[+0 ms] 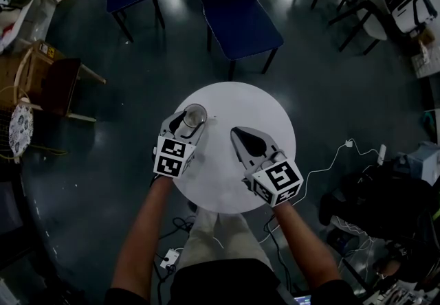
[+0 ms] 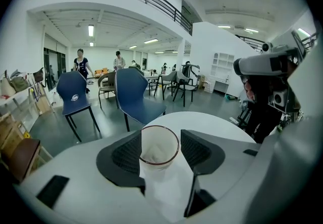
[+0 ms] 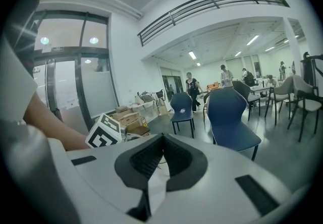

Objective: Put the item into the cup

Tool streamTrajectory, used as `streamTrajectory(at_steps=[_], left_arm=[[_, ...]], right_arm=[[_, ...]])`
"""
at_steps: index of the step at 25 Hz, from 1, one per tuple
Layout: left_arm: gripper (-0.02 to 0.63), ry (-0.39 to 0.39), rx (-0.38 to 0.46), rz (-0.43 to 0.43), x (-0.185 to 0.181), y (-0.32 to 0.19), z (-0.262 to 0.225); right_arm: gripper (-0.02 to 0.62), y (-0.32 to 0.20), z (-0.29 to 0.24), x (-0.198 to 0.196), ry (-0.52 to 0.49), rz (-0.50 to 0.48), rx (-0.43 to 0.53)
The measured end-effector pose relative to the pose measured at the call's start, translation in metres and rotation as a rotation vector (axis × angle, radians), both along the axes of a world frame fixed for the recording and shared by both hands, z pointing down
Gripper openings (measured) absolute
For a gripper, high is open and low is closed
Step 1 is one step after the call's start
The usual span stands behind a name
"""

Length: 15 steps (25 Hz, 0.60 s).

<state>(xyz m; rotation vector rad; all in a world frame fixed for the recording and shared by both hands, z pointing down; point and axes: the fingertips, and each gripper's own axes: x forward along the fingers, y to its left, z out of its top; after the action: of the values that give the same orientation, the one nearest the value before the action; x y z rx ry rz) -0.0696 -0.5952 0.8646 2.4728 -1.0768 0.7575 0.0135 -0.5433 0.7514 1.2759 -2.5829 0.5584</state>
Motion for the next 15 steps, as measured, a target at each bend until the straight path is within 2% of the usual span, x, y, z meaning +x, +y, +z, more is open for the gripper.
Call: streamTrajectory(at_steps=[5, 9, 15], left_arm=[[0.245, 0.021, 0.001, -0.008, -0.005, 0.008, -0.017], [0.138, -0.022, 0.067, 0.048, -0.009, 0.021, -0.045], [0.070, 0.023, 0.168, 0.052, -0.007, 0.037, -0.117]], right_arm=[[0.017, 0.001, -0.013, -0.002, 0.010, 0.003, 0.012], [0.017, 0.008, -0.035, -0.004, 0.028, 0.001, 0.042], [0.017, 0.021, -0.076, 0.001, 0.100, 0.006, 0.111]])
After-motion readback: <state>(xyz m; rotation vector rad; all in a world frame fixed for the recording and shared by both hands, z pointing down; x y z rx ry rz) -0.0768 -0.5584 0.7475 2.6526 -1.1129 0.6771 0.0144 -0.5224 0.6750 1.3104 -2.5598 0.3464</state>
